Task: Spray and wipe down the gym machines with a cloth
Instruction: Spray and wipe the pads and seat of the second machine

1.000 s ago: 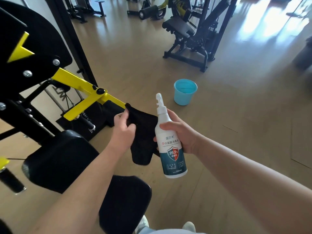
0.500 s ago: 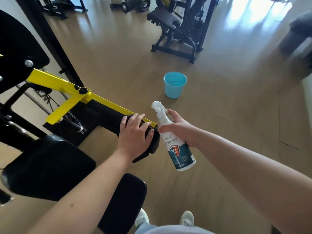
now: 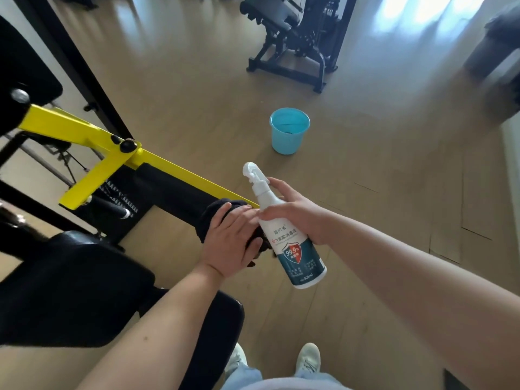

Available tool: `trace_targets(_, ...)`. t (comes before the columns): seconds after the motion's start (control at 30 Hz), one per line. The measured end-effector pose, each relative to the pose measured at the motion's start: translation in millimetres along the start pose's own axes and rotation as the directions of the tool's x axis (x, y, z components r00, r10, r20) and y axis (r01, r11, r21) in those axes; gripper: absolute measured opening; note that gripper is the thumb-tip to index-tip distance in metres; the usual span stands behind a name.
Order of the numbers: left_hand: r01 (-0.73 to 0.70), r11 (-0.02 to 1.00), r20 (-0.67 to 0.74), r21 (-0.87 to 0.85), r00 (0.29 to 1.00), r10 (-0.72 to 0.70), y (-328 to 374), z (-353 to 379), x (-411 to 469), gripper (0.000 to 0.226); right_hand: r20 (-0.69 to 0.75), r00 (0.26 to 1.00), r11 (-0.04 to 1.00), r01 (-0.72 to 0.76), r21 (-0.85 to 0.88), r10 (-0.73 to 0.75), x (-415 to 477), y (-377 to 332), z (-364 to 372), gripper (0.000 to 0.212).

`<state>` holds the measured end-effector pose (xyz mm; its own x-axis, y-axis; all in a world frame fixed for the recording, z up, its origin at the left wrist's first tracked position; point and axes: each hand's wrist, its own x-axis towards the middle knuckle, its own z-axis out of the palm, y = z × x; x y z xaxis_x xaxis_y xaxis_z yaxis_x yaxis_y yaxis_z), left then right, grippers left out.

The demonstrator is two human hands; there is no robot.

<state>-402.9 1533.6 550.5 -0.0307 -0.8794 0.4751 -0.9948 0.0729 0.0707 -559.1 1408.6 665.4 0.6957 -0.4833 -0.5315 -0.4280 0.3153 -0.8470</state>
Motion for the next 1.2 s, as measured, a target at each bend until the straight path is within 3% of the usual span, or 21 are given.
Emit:
trace_targets(0.27, 0.251, 0.968, -0.158, -0.013, 0.955, -0.25, -99.5, -10.3, 10.9, 0.04, 0.149, 0.982, 0.991, -0.111, -0.069, 0.12, 25.8, -30.1, 28.6, 0.087)
trace_targets(0.53, 0.512, 0.85, -0.256, -0.122, 0.812, -0.525, -168.9, -10.7, 23.6, 0.031, 0.218, 0.965, 0.986, -0.118, -0.122, 0.142, 68.2, -57.9, 79.8, 0.09)
trace_targets(0.6, 0.601, 0.766, -0.256, -0.228, 0.722, -0.642, -180.4, -10.5, 26.6, 0.035, 0.252, 0.957, 0.988, -0.127, -0.089, 0.145, 79.1, -61.0, 88.8, 0.09)
trace_targets(0.7, 0.728, 0.501, -0.146, -0.468, 0.496, -0.856, -180.9, -13.8, 30.9, 0.055, 0.288, 0.947, 0.99, -0.139, -0.025, 0.14, 87.5, -62.6, 98.1, 0.082)
trace_targets(0.77, 0.764, 0.386, -0.066, -0.517, 0.414, -0.908, -174.4, -16.2, 32.7, 0.063, 0.277, 0.949, 0.988, -0.149, -0.038, 0.153, 88.2, -62.2, 102.1, 0.081)
trace_targets(1.0, 0.772, 0.253, 0.078, -0.583, 0.363, -0.929, -92.6, -1.8, 17.8, 0.09, 0.263, 0.95, 0.984, -0.148, -0.1, 0.169, 85.0, -53.7, 102.1, 0.079)
trace_targets(1.1, 0.742, 0.078, 0.233, -0.666, 0.306, -0.923, -76.2, 0.6, 19.7, 0.099, 0.291, 0.933, 0.971, -0.168, -0.169, 0.212, 85.0, -53.7, 97.6, 0.077)
trace_targets(1.2, 0.668, 0.03, 0.193, -0.743, 0.257, -0.947, -92.6, 0.4, 24.9, 0.098, 0.316, 0.923, 0.972, -0.175, -0.158, 0.217, 88.8, -51.5, 94.7, 0.079)
